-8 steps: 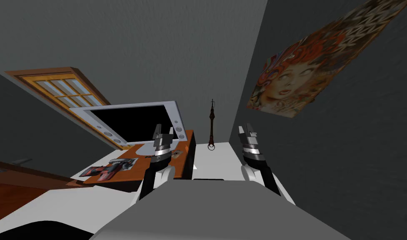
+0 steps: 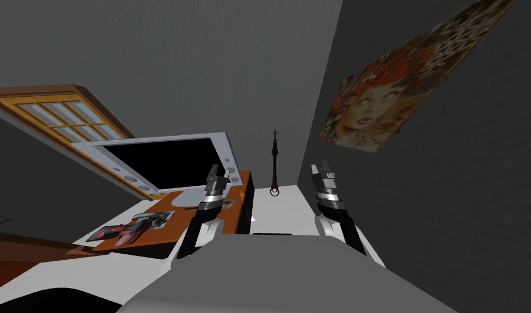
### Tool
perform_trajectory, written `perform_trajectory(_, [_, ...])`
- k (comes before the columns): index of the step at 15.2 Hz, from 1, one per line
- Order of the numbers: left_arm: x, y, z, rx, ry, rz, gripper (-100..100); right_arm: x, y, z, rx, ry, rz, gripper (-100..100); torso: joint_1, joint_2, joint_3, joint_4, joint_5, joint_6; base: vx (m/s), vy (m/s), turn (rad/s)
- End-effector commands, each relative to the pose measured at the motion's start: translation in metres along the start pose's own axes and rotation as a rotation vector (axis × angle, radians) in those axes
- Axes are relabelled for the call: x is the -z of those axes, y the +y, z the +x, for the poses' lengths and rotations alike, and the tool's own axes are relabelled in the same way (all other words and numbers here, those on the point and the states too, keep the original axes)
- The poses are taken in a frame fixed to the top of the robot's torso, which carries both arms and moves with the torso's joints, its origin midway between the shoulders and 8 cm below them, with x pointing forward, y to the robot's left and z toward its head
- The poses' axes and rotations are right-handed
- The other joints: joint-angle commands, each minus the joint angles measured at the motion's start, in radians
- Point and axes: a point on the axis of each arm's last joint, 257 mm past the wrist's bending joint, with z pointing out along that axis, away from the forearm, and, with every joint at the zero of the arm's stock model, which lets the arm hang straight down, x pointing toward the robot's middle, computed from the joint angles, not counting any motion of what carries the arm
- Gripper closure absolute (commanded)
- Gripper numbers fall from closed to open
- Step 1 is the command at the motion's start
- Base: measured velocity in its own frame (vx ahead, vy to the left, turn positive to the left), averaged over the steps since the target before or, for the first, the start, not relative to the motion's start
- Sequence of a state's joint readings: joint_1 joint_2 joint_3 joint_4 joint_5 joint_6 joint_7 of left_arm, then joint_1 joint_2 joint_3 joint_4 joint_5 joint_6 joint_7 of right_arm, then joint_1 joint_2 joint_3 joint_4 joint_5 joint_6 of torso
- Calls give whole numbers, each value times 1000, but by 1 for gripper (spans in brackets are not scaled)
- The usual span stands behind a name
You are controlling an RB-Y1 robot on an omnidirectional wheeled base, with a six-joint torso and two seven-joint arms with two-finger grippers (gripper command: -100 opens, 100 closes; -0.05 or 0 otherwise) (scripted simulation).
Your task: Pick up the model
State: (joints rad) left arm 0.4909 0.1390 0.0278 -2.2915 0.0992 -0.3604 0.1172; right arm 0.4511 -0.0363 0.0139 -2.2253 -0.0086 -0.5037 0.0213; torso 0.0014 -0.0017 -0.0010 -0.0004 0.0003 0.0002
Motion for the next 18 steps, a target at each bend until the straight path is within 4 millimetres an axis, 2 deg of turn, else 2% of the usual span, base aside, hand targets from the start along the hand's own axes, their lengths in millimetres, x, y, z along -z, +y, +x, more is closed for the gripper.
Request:
perform_trajectory(1, [1,13,-4,-13,2,-45,-100,0,0,0,0,0,0,0,0,0,0,0,0,0,21,13,-68])
perform_trajectory(2, [3,27,-9,-26,1,-88,-100,0,0,0,0,0,0,0,0,0,0,0,0,0,20,14,-77])
perform_trajectory(3, [3,27,-9,-26,1,-88,-100,0,0,0,0,0,0,0,0,0,0,0,0,0,17,14,-61])
perform_trajectory(4, [6,41,-16,-39,-3,-134,-100,0,0,0,0,0,0,0,0,0,0,0,0,0,19,13,-85])
perform_trajectory(5, [6,41,-16,-39,-3,-134,-100,0,0,0,0,0,0,0,0,0,0,0,0,0,18,13,-67])
perform_trajectory(6, [10,57,-24,-51,-10,-182,-100,0,0,0,0,0,0,0,0,0,0,0,0,0,20,13,-83])
perform_trajectory(7, [10,57,-24,-51,-10,-182,-100,0,0,0,0,0,0,0,0,0,0,0,0,0,19,15,-64])
perform_trajectory(8, [15,72,-32,-64,-19,-232,-100,0,0,0,0,0,0,0,0,0,0,0,0,0,18,17,-89])
perform_trajectory(9, [15,72,-32,-64,-19,-233,-100,0,0,0,0,0,0,0,0,0,0,0,0,0,17,16,-78])
perform_trajectory(10, [21,88,-42,-76,-31,-285,-100,0,0,0,0,0,0,0,0,0,0,0,0,0,21,15,-85])
perform_trajectory(11, [21,89,-42,-76,-31,-287,-100,0,0,0,0,0,0,0,0,0,0,0,0,0,23,14,-78])
perform_trajectory(12, [28,105,-52,-87,-45,-342,-100,0,0,0,0,0,0,0,0,0,0,0,0,0,26,16,-103])
perform_trajectory(13, [28,105,-52,-87,-45,-342,-100,0,0,0,0,0,0,0,0,-1,0,0,0,0,24,17,-86])
perform_trajectory(14, [36,121,-63,-98,-62,-396,-100,0,0,0,0,0,0,0,0,0,0,0,0,0,25,17,-88])
perform_trajectory(15, [37,122,-64,-98,-62,-399,-100,0,0,0,0,0,0,0,0,-1,0,0,0,0,23,16,-81])
perform_trajectory(16, [45,136,-75,-108,-80,-450,-100,0,0,0,0,0,0,0,0,0,0,0,0,0,24,18,-116])
perform_trajectory(17, [46,138,-75,-108,-81,-458,-100,0,0,0,0,0,0,0,0,0,0,0,0,0,23,19,-94])
perform_trajectory(18, [56,152,-87,-117,-100,-506,-100,0,0,0,0,0,0,0,0,0,0,0,0,0,26,19,-102])
